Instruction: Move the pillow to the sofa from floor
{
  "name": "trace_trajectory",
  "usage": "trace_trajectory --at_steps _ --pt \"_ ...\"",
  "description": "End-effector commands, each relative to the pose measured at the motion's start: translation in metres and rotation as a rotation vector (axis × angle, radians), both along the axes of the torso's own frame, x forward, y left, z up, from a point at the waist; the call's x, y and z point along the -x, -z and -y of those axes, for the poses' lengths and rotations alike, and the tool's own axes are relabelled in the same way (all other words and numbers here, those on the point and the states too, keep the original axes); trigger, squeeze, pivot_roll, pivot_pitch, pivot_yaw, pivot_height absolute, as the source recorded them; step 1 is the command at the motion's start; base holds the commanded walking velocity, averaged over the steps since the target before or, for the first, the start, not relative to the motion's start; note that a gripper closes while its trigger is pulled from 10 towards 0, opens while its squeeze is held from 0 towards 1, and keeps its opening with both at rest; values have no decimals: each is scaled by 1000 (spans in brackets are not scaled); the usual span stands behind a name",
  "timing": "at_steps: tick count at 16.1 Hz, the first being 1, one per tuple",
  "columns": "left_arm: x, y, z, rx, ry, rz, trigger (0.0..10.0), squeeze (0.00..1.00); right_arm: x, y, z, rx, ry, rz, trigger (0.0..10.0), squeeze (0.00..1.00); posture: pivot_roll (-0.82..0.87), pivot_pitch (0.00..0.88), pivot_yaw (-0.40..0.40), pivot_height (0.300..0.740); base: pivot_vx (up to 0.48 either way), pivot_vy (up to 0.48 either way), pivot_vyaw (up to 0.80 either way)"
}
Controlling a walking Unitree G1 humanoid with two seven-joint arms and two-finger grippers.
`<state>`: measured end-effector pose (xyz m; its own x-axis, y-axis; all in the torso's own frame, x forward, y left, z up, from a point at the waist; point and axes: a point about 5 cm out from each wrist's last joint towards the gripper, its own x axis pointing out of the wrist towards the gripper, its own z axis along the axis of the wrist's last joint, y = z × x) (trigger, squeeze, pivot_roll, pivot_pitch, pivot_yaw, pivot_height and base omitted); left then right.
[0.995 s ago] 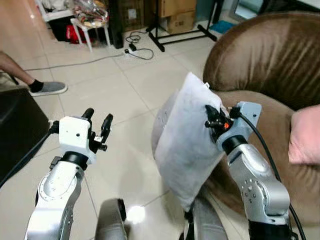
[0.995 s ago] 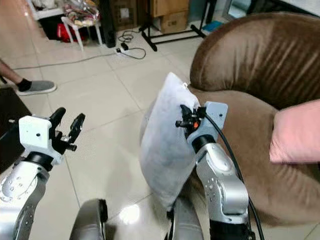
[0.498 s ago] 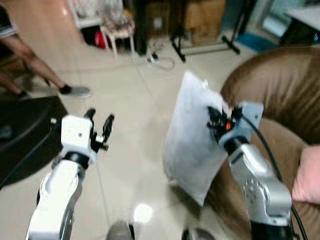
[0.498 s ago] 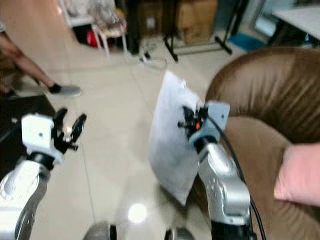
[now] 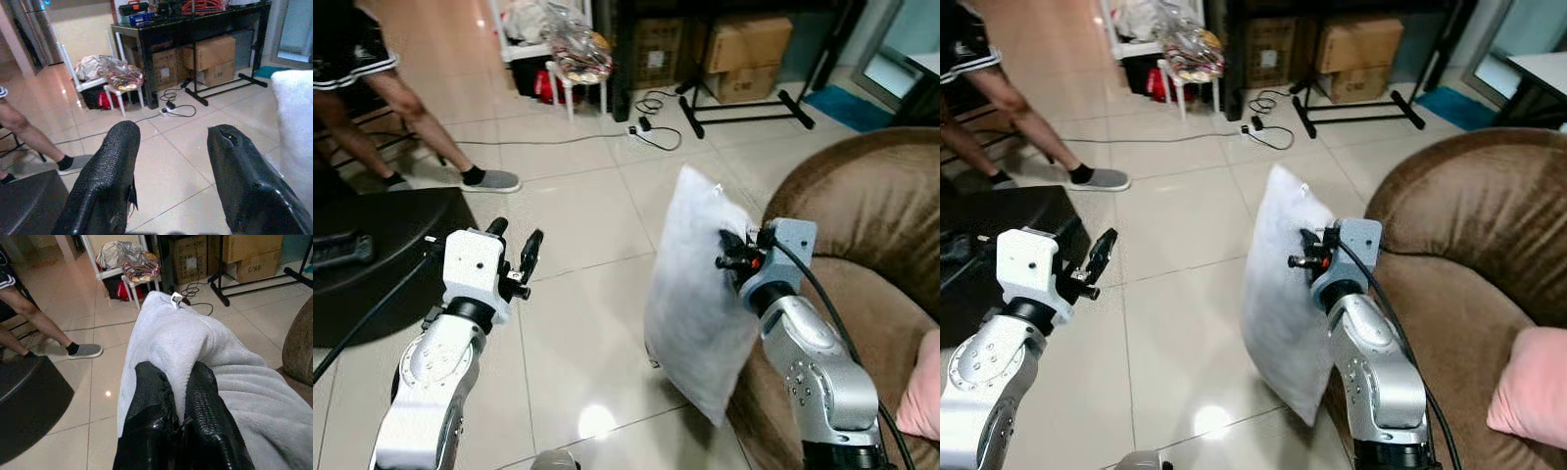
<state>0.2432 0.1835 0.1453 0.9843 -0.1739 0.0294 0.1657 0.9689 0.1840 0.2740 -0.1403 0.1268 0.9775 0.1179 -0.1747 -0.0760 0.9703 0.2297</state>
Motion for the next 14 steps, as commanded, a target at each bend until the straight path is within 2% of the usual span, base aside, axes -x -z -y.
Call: trace_trajectory --at_steps 1,14 --pt "1 3 2 6 12 -14 10000 0 -1 -6 4 -3 23 36 10000 0 -4 0 -18 740 0 0 -775" --pt "0 4 -2 8 -13 -17 10000 0 -5 -1 2 -20 49 21 10000 0 6 0 -18 740 0 0 -782"
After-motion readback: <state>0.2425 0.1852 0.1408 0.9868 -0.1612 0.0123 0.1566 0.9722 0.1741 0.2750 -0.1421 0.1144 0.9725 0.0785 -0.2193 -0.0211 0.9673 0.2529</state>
